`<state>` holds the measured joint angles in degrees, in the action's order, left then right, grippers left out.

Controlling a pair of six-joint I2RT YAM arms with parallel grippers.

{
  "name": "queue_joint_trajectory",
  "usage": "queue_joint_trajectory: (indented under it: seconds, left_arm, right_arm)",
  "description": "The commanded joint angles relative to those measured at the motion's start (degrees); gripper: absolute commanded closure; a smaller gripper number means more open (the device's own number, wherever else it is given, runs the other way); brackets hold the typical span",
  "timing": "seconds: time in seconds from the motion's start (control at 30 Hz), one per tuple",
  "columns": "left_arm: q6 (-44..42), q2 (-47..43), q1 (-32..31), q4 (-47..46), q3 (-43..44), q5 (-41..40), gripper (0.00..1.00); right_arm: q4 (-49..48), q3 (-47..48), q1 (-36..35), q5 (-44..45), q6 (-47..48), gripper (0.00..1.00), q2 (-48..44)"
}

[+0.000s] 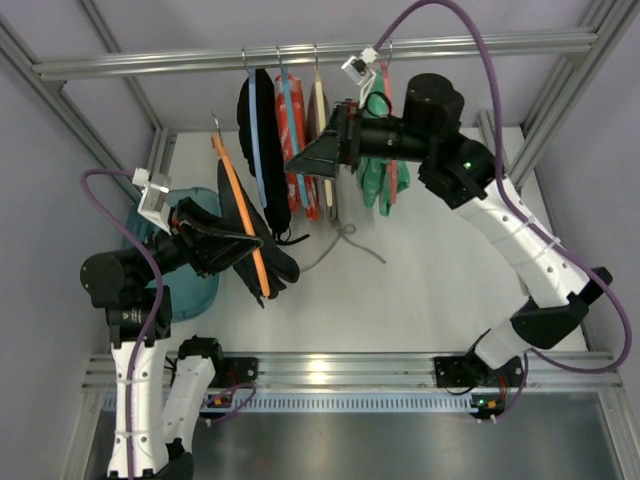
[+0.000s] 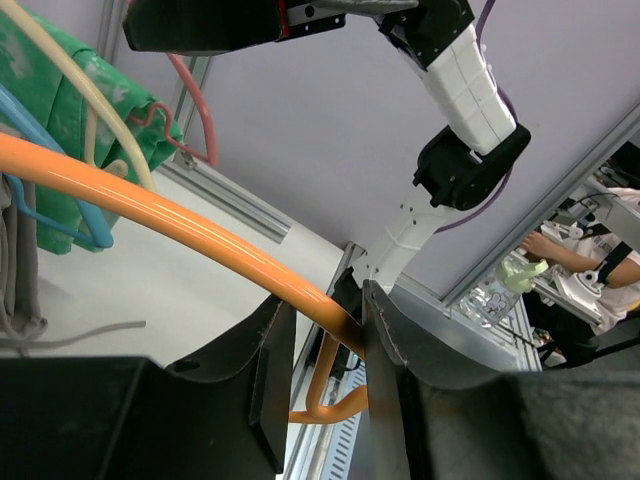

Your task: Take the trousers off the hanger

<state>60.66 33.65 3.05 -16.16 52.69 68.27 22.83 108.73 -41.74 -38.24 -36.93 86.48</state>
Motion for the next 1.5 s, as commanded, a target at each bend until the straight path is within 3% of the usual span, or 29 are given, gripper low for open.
queue_joint_trajectory:
  seconds: [0.0, 0.53, 0.73, 0.77, 0.8, 0.83, 0.87, 0.93, 0.97, 1.07, 1.1, 1.2, 1.47]
  left_arm:
    - [-8.54, -1.83, 0.12, -3.71, 2.68, -1.47, 1.0]
    - [-11.88, -3.94, 0.12, -1.85, 4.44, -1.12, 1.0]
    - [-16.1, -6.4, 0.12, 0.51, 2.6, -1.64, 1.0]
    - [-17.5, -7.1, 0.12, 1.91, 2.16, -1.82, 1.0]
    - [-18.55, -7.37, 0.2, 3.14, 2.16, -2.0, 0.99]
    - [-19.78, -7.72, 0.12, 4.98, 2.16, -3.04, 0.97]
    - [-21.45, -8.33, 0.12, 9.53, 2.24, -4.01, 0.91]
    - [-29.7, -9.12, 0.12, 16.66, 3.73, -7.69, 0.83]
    - [-35.21, -9.91, 0.12, 23.56, 4.26, -13.11, 0.73]
    - [-39.73, -11.84, 0.12, 29.07, 5.76, -26.98, 0.61]
    - [-39.92, -12.46, 0.12, 29.95, 5.76, -29.22, 0.51]
    - [-41.24, -14.31, 0.03, 32.93, 5.32, -36.0, 0.37]
    - [-57.29, -21.77, 0.03, 48.5, -0.91, -35.93, 0.29]
  right_arm:
    - [-4.28, 5.52, -6.32, 3.69, -2.71, 0.02, 3.16]
    - [-9.12, 8.6, -17.94, 2.56, -9.39, 0.13, 13.8]
    - [-9.82, 12.03, -18.21, 2.12, -10.79, 0.45, 16.09]
    - [-10.52, 12.3, -18.03, 1.68, -11.32, 0.59, 16.35]
    - [-10.96, 12.47, -18.03, 1.24, -11.59, 0.66, 16.53]
    - [-11.4, 12.91, -18.03, 0.98, -11.85, 0.73, 16.7]
    - [-12.01, 13.26, -18.03, 0.71, -12.37, 0.87, 16.79]
    - [-12.54, 14.22, -17.94, 0.09, -12.99, 0.98, 17.06]
    - [-12.55, 14.58, -17.94, 0.09, -13.86, 1.0, 17.06]
    - [-12.46, 15.9, -17.94, 0.53, -15.45, 1.0, 16.97]
    - [-12.37, 16.34, -17.94, 0.71, -15.8, 1.0, 16.88]
    - [-12.72, 17.39, -17.68, 0.8, -17.65, 1.0, 16.8]
    - [-10.79, 20.91, -17.41, 4.48, -21.69, 1.0, 16.62]
